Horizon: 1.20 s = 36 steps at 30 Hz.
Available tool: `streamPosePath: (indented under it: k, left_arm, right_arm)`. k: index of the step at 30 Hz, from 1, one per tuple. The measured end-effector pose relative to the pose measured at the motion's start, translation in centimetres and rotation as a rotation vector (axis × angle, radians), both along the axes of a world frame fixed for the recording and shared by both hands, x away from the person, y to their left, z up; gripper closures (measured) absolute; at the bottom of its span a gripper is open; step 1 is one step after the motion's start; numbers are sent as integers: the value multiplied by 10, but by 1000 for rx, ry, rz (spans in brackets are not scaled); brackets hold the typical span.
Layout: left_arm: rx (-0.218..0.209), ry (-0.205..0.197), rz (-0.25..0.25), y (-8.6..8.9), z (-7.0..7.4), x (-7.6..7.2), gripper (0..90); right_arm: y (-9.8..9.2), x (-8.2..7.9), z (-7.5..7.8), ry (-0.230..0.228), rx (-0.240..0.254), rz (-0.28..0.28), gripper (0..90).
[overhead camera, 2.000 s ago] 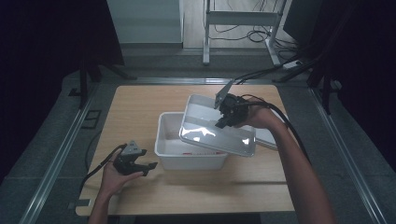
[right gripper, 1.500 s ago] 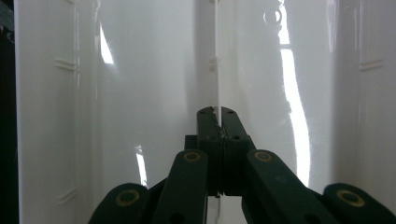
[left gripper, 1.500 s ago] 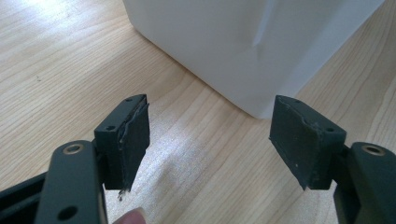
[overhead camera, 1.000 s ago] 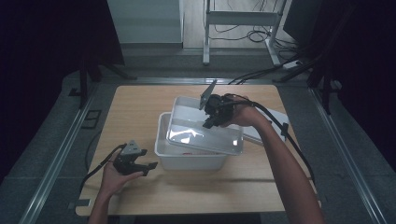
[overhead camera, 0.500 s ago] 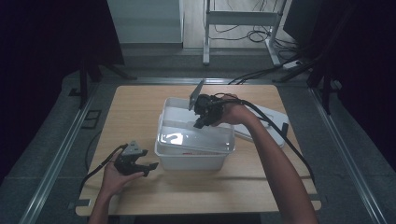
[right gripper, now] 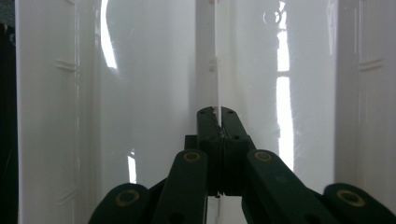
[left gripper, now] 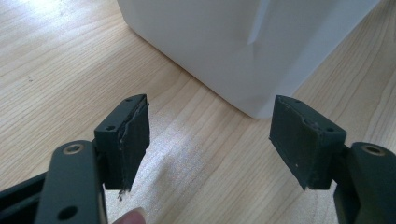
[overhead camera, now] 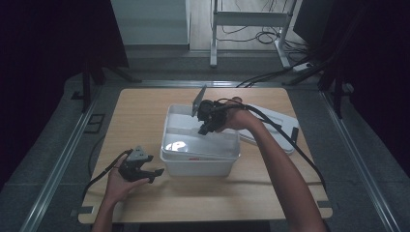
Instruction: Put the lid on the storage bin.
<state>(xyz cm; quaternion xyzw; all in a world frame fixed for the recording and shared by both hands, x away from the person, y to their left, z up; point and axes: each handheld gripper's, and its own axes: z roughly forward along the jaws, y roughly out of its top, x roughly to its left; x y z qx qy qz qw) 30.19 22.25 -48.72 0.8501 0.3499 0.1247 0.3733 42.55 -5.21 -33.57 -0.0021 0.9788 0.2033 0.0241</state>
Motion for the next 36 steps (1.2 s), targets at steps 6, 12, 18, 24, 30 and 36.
streamPosePath:
  k: [6,12,18,24,30,36]
  left_arm:
    - [1,-1,1,0,0,0,290]
    - [3,0,0,0,0,0,289]
    - [3,1,1,-1,-1,0,290]
    - [4,2,0,-1,-1,0,289]
    - [5,0,0,-1,-1,0,289]
    - [6,2,-1,-1,-1,0,289]
  right_arm:
    - [3,1,-4,5,-5,6,886]
    - [6,3,-8,8,-10,11,887]
    - [7,5,-11,11,-13,16,886]
    - [8,7,-14,15,-15,19,886]
    - [10,8,-20,21,-14,23,886]
    - [10,9,-25,27,-6,29,886]
